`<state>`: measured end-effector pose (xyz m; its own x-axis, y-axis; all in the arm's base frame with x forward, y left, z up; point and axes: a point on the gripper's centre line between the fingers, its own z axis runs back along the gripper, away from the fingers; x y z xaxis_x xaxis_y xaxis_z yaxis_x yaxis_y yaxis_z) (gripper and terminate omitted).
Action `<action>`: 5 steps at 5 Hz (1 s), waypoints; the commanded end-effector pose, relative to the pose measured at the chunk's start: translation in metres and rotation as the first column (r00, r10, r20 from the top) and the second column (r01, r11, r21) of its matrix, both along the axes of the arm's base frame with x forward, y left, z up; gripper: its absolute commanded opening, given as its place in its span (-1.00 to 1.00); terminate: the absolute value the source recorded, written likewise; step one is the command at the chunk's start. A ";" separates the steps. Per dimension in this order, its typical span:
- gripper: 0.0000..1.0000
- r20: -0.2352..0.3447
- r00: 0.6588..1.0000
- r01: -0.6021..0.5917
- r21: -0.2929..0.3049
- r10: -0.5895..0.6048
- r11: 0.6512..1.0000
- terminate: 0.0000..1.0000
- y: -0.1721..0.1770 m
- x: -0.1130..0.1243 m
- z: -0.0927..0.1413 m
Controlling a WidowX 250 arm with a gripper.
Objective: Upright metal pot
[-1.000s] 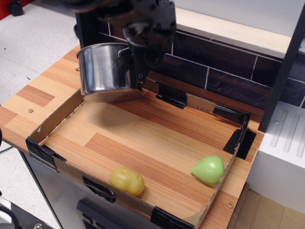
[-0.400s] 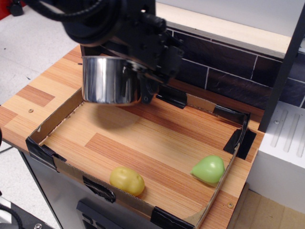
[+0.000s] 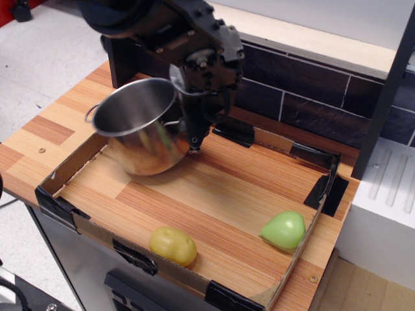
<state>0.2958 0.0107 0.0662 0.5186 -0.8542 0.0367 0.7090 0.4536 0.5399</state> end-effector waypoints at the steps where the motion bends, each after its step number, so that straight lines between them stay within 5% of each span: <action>1: 1.00 -0.232 0.973 -0.057 -0.198 0.010 0.979 -1.00 0.006 0.002 0.033; 2: 1.00 -0.376 0.926 -0.107 -0.273 -0.004 0.956 -1.00 0.010 0.010 0.039; 3: 1.00 -0.421 0.906 -0.105 -0.339 -0.051 0.935 -1.00 0.013 0.014 0.050; 4: 1.00 -0.418 0.904 -0.108 -0.417 -0.085 0.902 -1.00 0.015 0.015 0.085; 5: 1.00 -0.418 0.902 -0.089 -0.425 -0.108 0.901 -1.00 0.012 0.012 0.124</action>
<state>0.3080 0.0212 0.1670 0.5764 -0.8040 0.1463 0.8171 0.5647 -0.1160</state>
